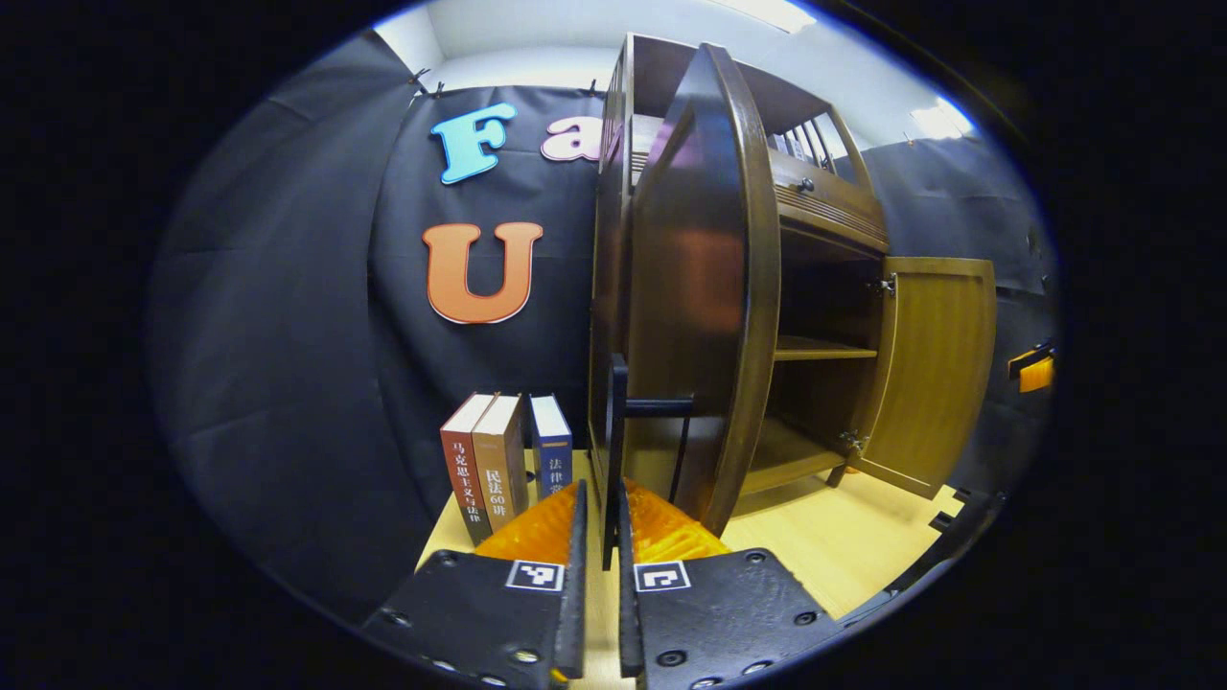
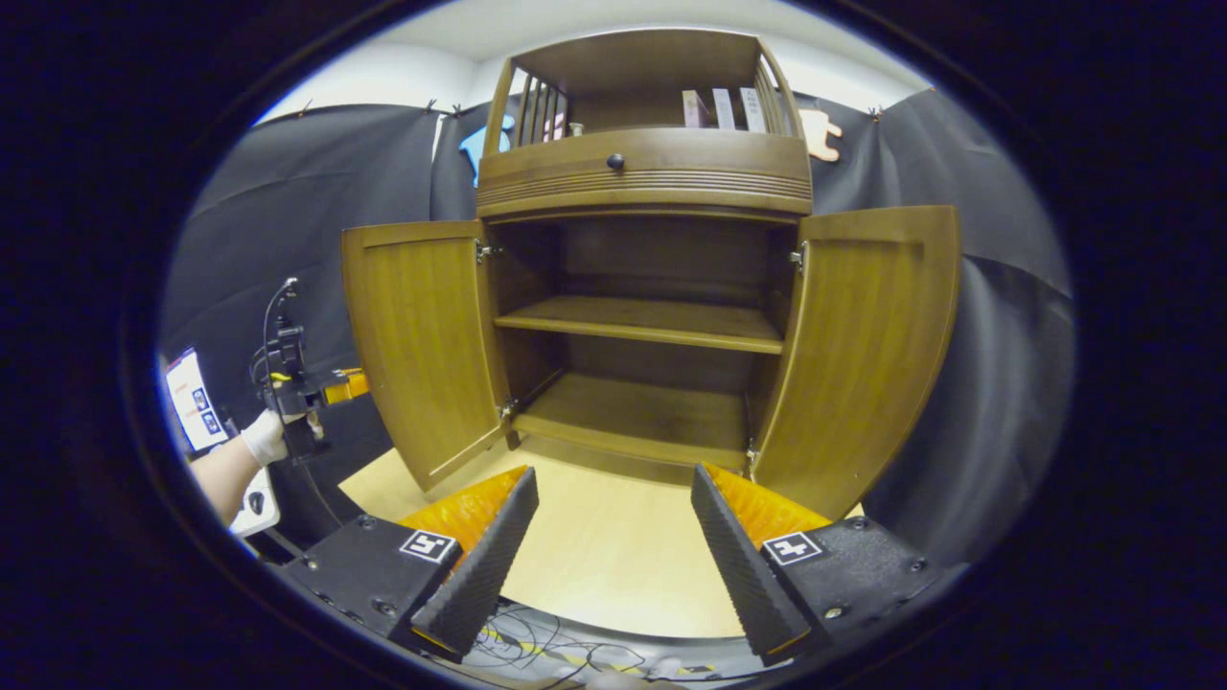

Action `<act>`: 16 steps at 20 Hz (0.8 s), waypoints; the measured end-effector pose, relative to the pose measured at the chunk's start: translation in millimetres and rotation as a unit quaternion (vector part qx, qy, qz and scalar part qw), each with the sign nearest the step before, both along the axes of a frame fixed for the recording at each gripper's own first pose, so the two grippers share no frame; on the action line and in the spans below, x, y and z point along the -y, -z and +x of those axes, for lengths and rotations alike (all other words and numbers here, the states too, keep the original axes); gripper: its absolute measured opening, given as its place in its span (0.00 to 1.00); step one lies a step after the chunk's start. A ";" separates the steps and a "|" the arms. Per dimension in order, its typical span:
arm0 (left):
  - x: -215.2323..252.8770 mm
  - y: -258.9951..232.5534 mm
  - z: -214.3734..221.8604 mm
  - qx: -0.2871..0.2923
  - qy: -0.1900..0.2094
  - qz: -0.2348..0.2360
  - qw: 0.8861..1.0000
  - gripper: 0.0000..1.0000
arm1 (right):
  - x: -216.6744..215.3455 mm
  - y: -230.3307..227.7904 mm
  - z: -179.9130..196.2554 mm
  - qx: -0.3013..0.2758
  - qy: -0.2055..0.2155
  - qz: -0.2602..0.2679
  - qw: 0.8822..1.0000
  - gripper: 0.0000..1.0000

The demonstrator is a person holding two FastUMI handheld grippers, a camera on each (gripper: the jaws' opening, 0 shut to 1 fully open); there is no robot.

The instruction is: Open the right door of the double-door shoe cabinet with the right hand, and open the left door with the left hand.

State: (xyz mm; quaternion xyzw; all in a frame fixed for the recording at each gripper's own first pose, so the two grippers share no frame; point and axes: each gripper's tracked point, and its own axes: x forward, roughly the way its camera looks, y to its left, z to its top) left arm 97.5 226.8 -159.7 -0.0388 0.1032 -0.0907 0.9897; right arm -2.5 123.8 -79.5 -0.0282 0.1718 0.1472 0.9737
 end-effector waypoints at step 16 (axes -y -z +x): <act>-26.8 -37.7 -113.5 -0.023 -0.107 0.084 0.990 0.95 | -8.7 -9.0 11.5 0.021 -0.014 -0.002 1.000 1.00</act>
